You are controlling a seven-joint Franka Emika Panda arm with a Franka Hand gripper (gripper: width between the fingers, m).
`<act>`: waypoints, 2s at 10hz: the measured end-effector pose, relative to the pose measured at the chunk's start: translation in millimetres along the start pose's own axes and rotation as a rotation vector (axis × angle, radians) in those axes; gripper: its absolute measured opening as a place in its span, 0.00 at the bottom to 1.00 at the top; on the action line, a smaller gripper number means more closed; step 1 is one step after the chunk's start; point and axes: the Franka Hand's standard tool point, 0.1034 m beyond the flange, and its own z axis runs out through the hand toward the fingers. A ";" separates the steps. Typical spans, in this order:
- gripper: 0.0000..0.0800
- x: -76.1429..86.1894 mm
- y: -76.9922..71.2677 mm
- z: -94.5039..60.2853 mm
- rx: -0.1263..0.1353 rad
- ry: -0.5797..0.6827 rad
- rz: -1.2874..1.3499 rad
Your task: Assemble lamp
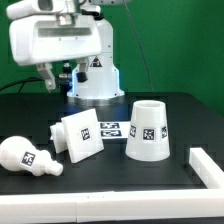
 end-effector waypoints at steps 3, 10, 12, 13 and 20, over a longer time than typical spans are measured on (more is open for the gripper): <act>0.87 -0.7 -1.3 1.2 0.003 -0.001 0.000; 0.87 -24.7 11.8 65.5 -0.001 -0.043 0.022; 0.87 -17.3 10.9 70.3 0.009 -0.040 0.071; 0.87 -12.0 8.4 74.2 0.016 -0.039 0.097; 0.87 -3.5 0.3 103.4 0.032 -0.063 0.184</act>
Offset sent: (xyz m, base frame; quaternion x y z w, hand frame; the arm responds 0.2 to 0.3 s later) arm 0.0000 0.0000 0.0000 0.0000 0.0000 0.0000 1.0000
